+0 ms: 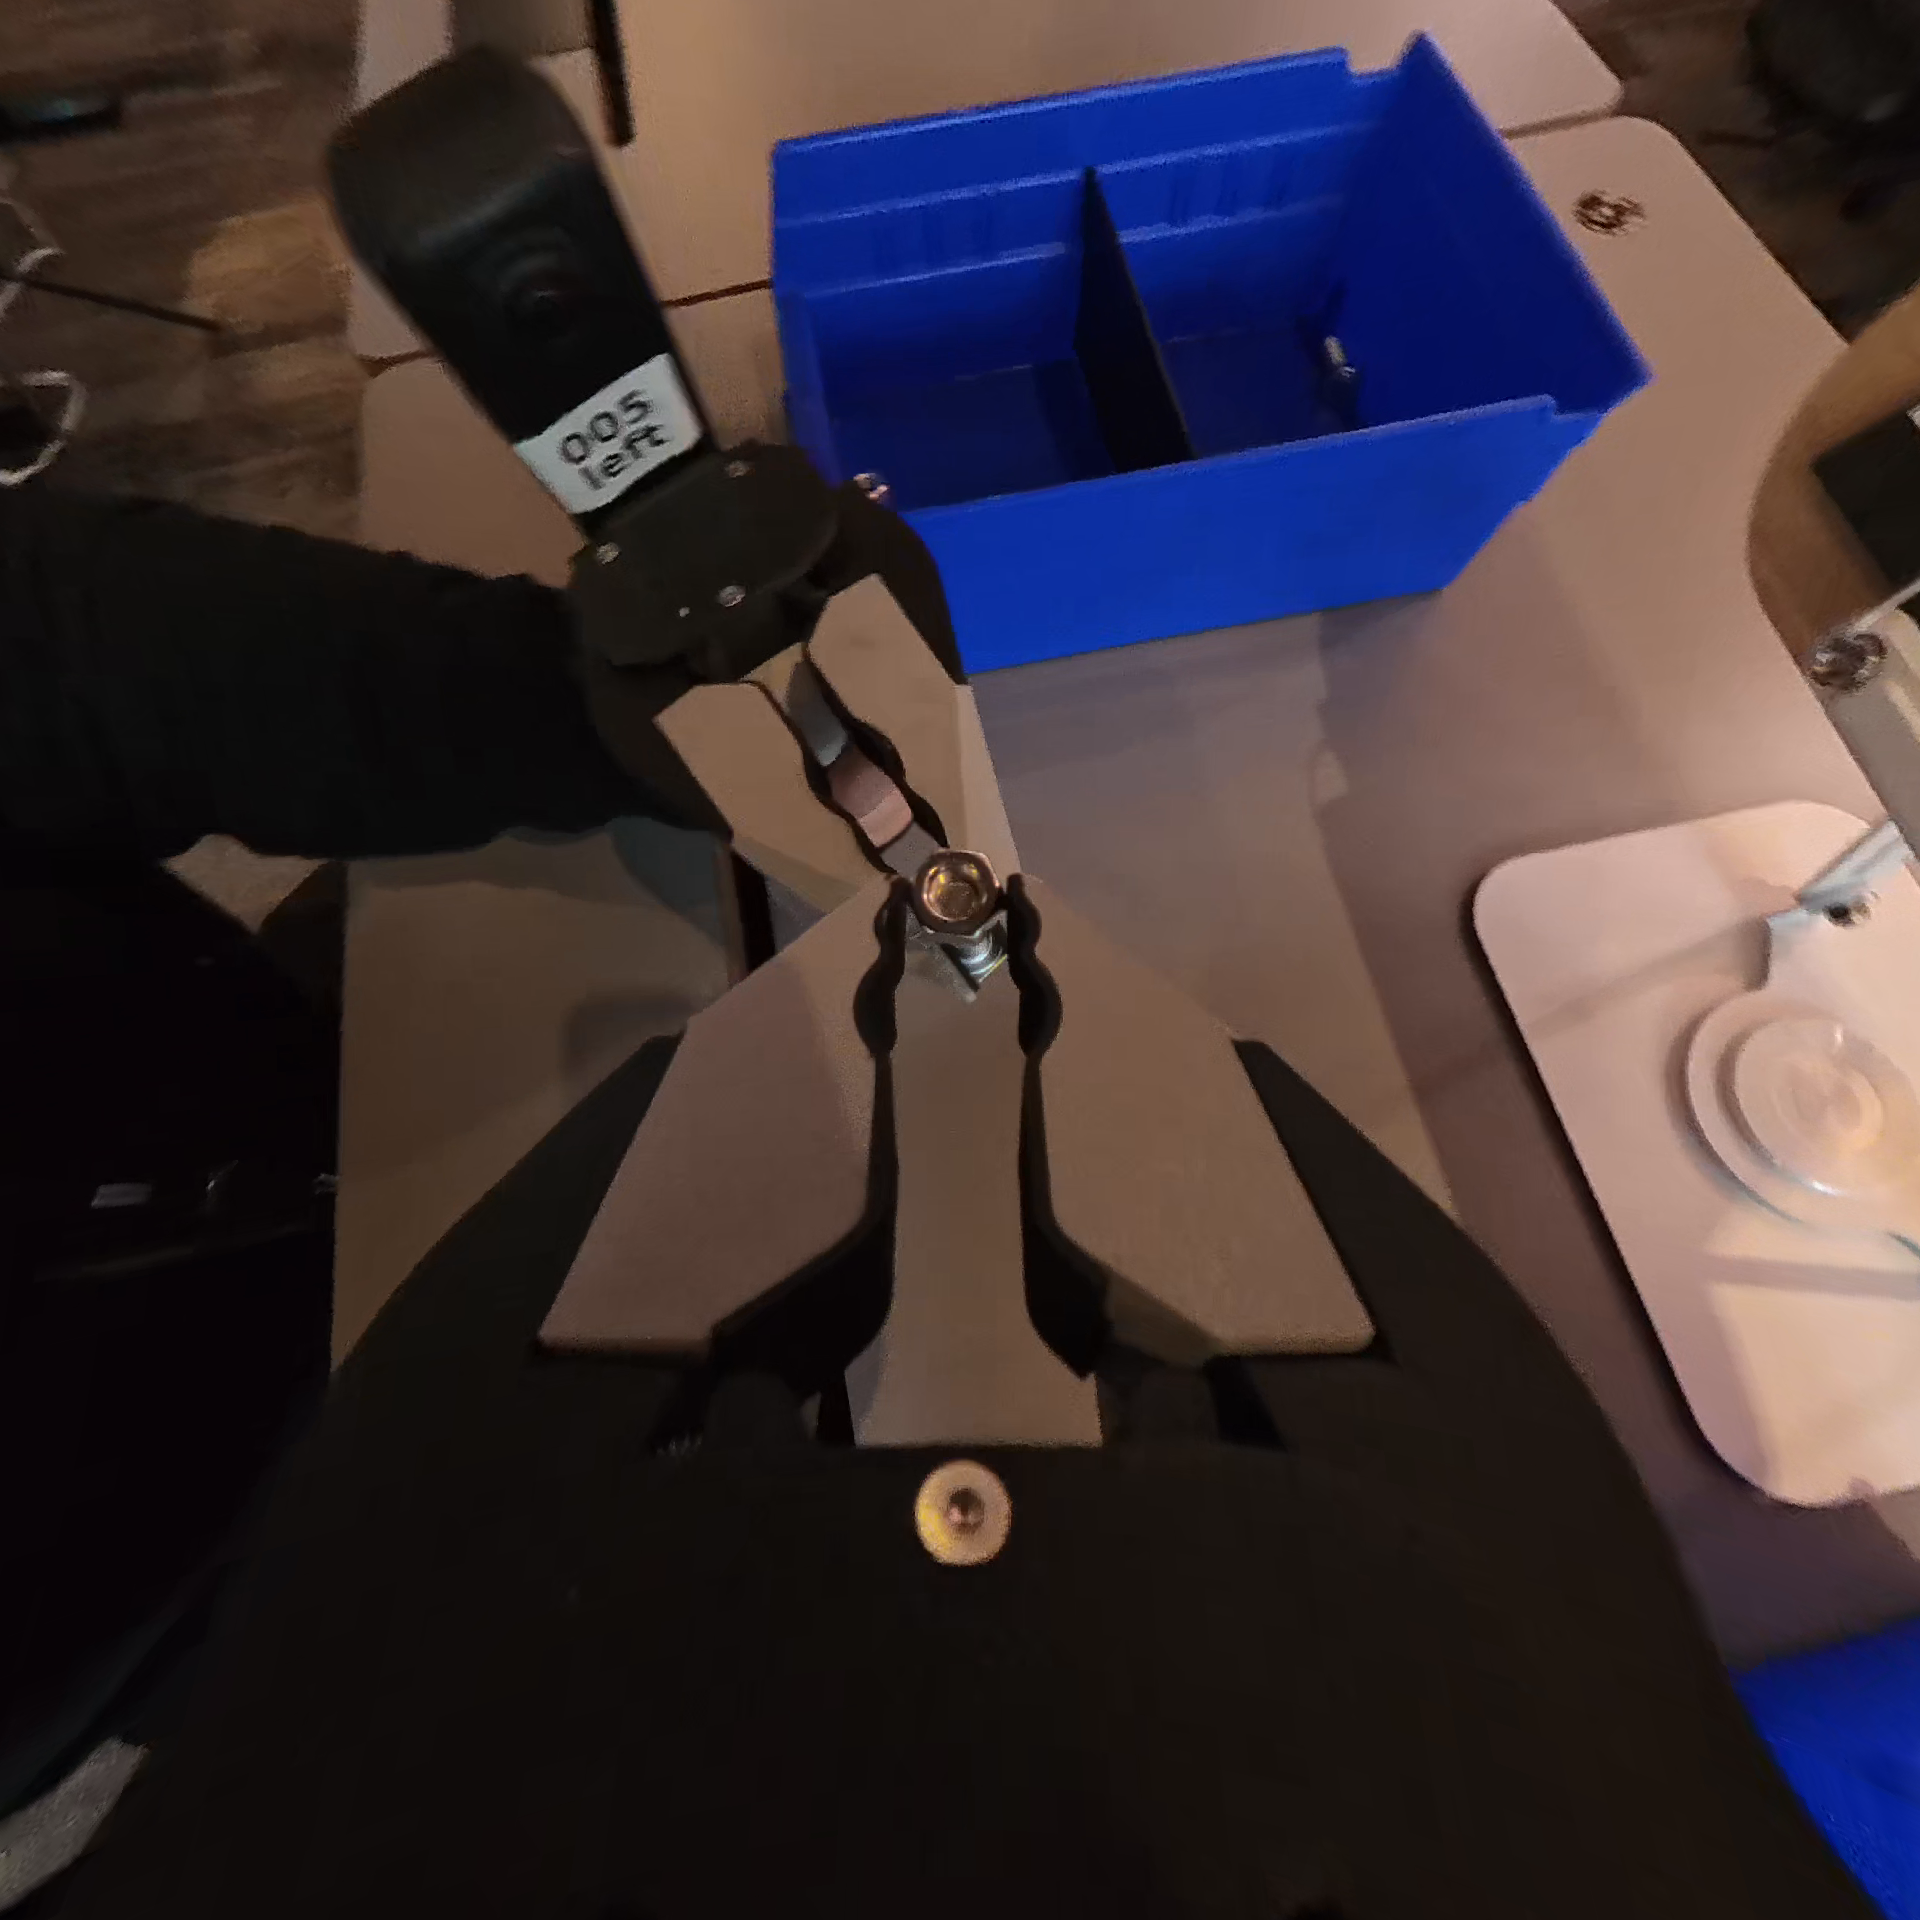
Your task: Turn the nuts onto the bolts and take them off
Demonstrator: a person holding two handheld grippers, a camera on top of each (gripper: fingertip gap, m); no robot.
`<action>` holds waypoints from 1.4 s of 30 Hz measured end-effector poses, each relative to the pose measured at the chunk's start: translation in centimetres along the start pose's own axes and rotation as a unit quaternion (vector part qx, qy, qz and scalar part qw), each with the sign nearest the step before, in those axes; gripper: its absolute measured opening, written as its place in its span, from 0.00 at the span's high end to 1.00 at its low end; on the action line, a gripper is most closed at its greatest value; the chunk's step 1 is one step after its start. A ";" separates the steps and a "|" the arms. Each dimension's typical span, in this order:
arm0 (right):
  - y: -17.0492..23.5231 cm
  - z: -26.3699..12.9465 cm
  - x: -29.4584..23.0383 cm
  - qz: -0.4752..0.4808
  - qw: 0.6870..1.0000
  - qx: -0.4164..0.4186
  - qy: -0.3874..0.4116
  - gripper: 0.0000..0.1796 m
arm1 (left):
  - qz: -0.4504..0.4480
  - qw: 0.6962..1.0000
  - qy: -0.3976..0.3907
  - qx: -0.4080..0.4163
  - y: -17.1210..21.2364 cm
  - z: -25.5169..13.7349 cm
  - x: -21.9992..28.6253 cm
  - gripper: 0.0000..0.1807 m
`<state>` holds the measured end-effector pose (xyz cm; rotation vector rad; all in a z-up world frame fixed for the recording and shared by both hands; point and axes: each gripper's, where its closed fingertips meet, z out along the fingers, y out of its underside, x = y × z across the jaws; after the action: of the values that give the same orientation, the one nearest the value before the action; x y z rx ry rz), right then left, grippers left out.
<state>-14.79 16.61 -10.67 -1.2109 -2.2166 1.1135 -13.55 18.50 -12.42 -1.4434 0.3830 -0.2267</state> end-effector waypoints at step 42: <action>0.5 -1.3 -2.7 -0.161 0.985 0.025 -0.052 0.86 | -0.054 0.989 0.134 0.035 -1.1 -0.3 3.6 0.96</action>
<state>-12.19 15.18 -10.13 -0.7527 -2.3389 1.1119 -10.28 16.78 -11.82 -1.3685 0.5106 -0.5201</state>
